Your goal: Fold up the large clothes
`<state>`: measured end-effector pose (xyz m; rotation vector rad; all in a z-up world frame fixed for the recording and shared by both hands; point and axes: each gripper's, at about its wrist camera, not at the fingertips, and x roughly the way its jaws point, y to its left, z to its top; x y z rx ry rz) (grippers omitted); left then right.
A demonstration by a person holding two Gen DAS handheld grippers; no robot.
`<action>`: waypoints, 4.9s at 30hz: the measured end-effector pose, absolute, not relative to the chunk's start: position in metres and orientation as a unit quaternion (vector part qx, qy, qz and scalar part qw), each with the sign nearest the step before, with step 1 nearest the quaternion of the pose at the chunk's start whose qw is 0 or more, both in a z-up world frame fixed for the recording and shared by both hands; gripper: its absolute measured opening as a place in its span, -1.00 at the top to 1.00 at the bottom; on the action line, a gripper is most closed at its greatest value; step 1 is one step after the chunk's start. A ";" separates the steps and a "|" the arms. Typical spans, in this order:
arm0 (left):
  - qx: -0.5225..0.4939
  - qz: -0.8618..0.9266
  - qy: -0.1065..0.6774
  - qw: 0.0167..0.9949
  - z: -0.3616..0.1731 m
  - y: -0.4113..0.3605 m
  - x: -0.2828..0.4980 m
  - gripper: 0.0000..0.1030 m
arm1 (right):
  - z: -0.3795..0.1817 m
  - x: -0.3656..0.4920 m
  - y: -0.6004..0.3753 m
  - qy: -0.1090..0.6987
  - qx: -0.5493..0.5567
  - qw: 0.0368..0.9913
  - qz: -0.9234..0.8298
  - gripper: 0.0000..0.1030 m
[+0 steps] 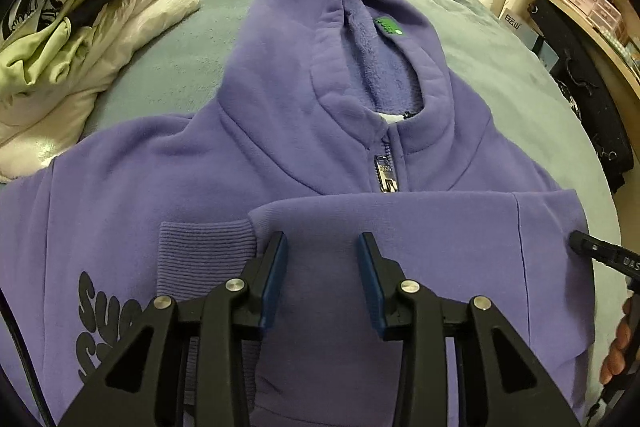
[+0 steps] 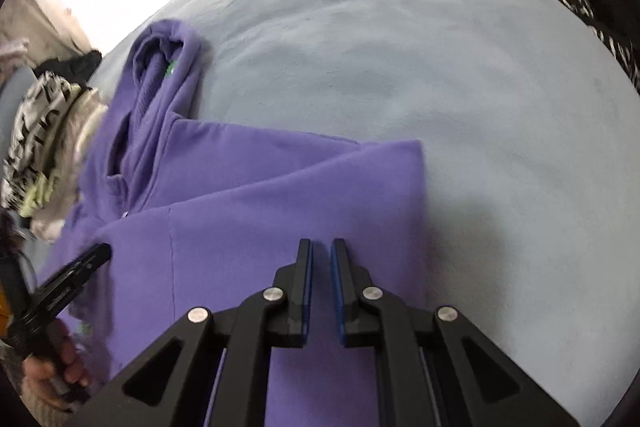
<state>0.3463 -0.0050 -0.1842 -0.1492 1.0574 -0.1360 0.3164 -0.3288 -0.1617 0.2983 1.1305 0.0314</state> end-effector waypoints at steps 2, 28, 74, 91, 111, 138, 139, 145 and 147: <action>-0.057 -0.059 0.505 0.859 -0.181 -0.007 0.343 0.32 | -0.155 0.305 -0.334 0.536 0.143 0.832 0.012 0.82; -0.057 -0.063 0.451 0.888 -0.018 0.101 0.119 -0.32 | -0.002 0.100 -0.176 0.505 0.105 0.840 0.166 0.22; -0.418 0.023 0.400 0.815 -0.198 0.481 0.126 -0.39 | -0.136 0.221 0.068 0.502 0.025 0.853 0.142 0.22; -0.346 0.047 0.358 0.866 -0.156 0.445 0.169 0.90 | -0.134 0.214 0.052 0.504 0.048 0.848 0.158 0.22; -0.170 -0.181 0.510 0.824 -0.143 0.093 0.227 -0.38 | -0.110 0.191 -0.112 0.476 0.143 0.862 0.097 0.22; -0.162 0.015 0.468 0.869 -0.131 0.215 0.104 -0.63 | -0.112 0.198 0.054 0.487 -0.125 0.810 0.301 0.22; -0.164 0.015 0.469 0.867 -0.132 0.215 0.103 -0.63 | -0.116 0.198 0.059 0.489 -0.140 0.807 0.301 0.22; -0.174 0.004 0.476 0.862 -0.144 0.217 0.105 -0.63 | -0.138 0.200 0.086 0.479 -0.234 0.801 0.272 0.22; -0.175 0.002 0.476 0.862 -0.144 0.217 0.104 -0.63 | -0.143 0.202 0.091 0.483 -0.246 0.796 0.269 0.22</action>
